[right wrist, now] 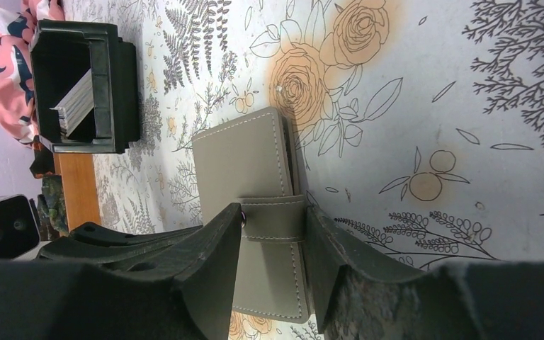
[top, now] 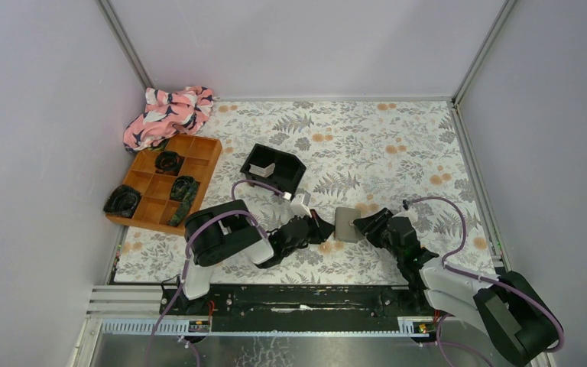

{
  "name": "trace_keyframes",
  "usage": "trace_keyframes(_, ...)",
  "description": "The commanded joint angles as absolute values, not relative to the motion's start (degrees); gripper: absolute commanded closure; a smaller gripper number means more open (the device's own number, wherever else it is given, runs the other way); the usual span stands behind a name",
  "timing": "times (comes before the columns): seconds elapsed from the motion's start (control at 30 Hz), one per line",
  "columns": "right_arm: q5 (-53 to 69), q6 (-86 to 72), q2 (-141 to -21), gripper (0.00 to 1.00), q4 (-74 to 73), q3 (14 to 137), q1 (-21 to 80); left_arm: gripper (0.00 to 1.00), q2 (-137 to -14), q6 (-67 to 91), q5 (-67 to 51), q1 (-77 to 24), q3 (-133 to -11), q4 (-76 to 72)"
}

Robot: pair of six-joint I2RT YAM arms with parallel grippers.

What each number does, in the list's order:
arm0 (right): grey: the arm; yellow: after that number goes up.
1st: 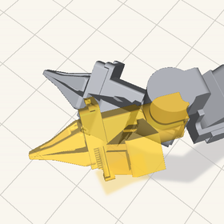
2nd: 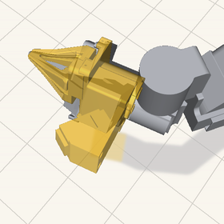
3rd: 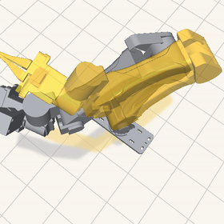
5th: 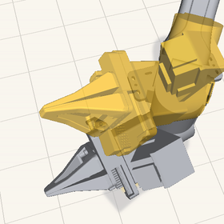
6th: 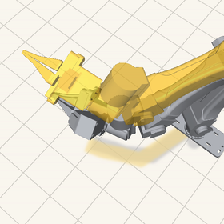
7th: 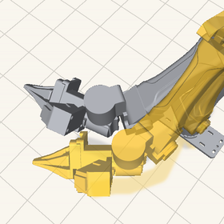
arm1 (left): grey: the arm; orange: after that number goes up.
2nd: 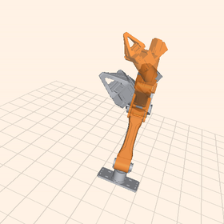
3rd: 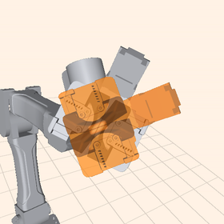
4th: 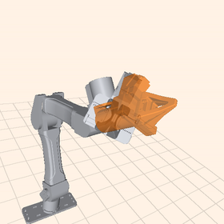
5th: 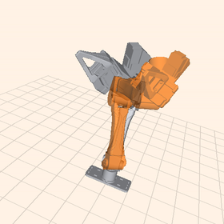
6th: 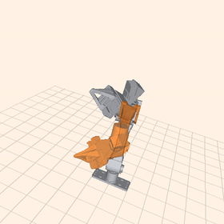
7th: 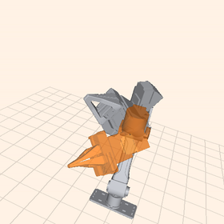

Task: Put the credit cards into the card holder
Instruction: Close the card holder at the center of the board.

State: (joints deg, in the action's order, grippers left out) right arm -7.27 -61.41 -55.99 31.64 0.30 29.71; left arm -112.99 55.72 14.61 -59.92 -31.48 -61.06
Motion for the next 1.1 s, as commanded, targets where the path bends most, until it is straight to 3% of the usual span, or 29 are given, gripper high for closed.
trace_keyframes(0.0, -5.83, -59.56, -55.59, 0.54, 32.17, 0.48, 29.60, 0.95, -115.46, 53.44, 13.92, -59.47, -31.64, -54.48)
trace_keyframes(1.07, -8.53, -58.20, -54.72, 0.58, 28.40, 1.25, 29.54, 0.95, -117.23, 53.96, 13.30, -59.45, -32.34, -54.93)
